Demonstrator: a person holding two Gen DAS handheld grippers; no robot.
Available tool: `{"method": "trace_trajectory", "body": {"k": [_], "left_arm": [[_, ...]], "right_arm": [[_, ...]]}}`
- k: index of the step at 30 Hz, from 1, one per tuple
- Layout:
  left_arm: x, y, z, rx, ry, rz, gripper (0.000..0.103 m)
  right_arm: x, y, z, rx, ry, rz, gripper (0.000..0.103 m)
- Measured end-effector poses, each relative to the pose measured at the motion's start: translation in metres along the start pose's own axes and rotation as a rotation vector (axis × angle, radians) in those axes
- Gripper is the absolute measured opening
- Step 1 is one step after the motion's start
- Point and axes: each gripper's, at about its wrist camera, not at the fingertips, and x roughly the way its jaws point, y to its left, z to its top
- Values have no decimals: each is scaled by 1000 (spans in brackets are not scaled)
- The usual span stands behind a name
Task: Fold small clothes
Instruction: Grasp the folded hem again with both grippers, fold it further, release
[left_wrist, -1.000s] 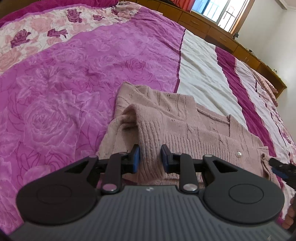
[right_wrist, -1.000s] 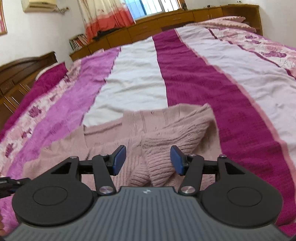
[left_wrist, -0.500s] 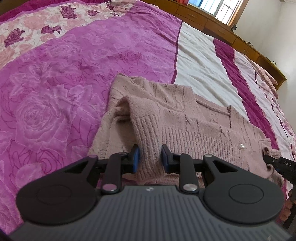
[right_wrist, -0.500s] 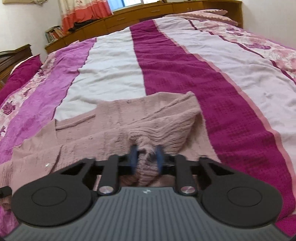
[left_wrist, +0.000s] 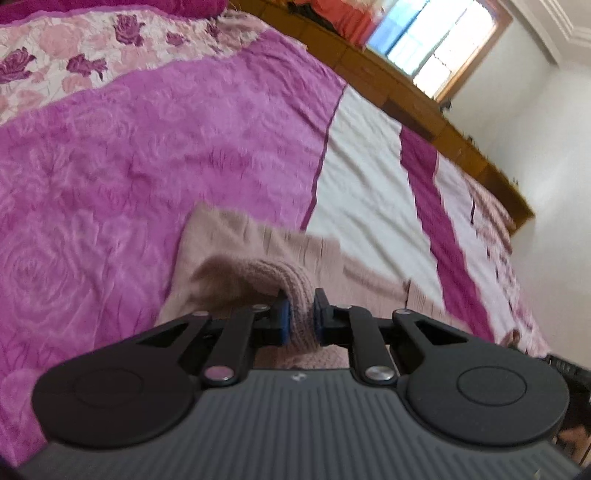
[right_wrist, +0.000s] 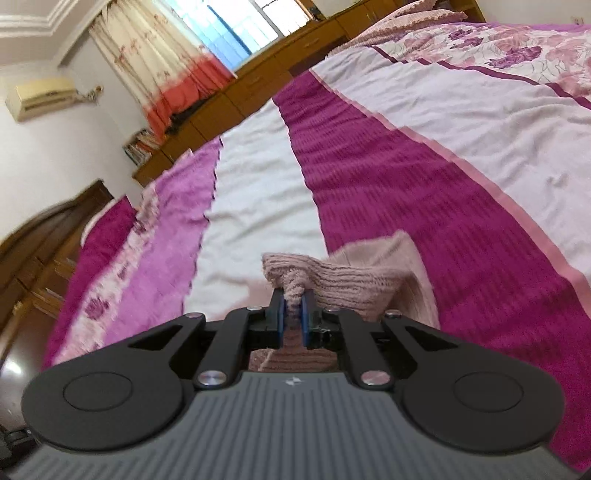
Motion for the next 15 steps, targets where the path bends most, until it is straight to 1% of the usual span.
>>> {"method": "trace_trajectory", "body": {"k": [2,5,7,9,12,14,15], "left_arm": [[4,-2,11,-20,-26,-1,14],[16,-5,27,-44,-51,31,14],[32,-6,35,-59,-47,76,14],[50,-5,40,-70,-35,105,15],[73,-4,43,-50,-11,154,16],[82,-2,43,-49,1,175,18],[85,0,43,-53,6,176,19]], "right_arm": [[6,1,8,13,-7,9,9],[20,3,18,21,-32,-10,9],[33,0,24,42,-45,-25,9],[48,-3,29,61,-53,-48,9],[70,-8,34,78,-37,-64,10],[80,-11,35,83,-20,-62,14],[83,-11,35,72,-15,-60,21]]}}
